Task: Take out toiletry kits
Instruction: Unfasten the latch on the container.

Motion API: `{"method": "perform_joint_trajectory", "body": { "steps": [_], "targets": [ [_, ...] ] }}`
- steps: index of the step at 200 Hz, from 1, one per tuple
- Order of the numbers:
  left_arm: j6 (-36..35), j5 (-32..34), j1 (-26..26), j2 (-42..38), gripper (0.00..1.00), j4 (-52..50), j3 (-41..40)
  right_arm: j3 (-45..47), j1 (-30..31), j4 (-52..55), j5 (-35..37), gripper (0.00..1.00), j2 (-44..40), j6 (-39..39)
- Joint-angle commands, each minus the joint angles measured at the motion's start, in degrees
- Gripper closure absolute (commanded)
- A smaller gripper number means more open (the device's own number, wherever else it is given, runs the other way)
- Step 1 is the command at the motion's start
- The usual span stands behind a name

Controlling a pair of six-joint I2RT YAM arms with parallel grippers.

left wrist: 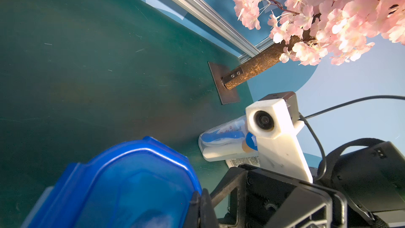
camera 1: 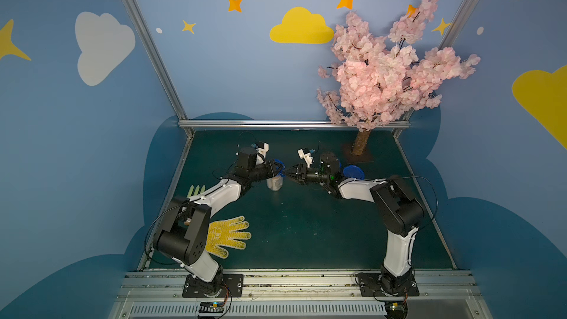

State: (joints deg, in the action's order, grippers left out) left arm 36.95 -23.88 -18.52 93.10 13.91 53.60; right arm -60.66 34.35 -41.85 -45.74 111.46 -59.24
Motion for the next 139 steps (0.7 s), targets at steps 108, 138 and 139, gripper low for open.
{"method": "perform_joint_trajectory", "body": {
  "steps": [108,138,139],
  "targets": [
    [-0.67,5.18,0.55,3.59,0.98,-20.95,-3.68,-3.30,-0.08,8.61,-1.63,0.51,-11.15,9.13],
    [-2.40,4.09,0.36,1.68,0.98,-24.44,1.32,-7.16,-0.67,23.50,2.11,0.58,-13.43,17.25],
    [-2.49,4.10,0.39,1.62,0.98,-24.62,1.54,-7.35,-0.68,24.15,2.26,0.58,-13.49,17.55]
  ]
}}
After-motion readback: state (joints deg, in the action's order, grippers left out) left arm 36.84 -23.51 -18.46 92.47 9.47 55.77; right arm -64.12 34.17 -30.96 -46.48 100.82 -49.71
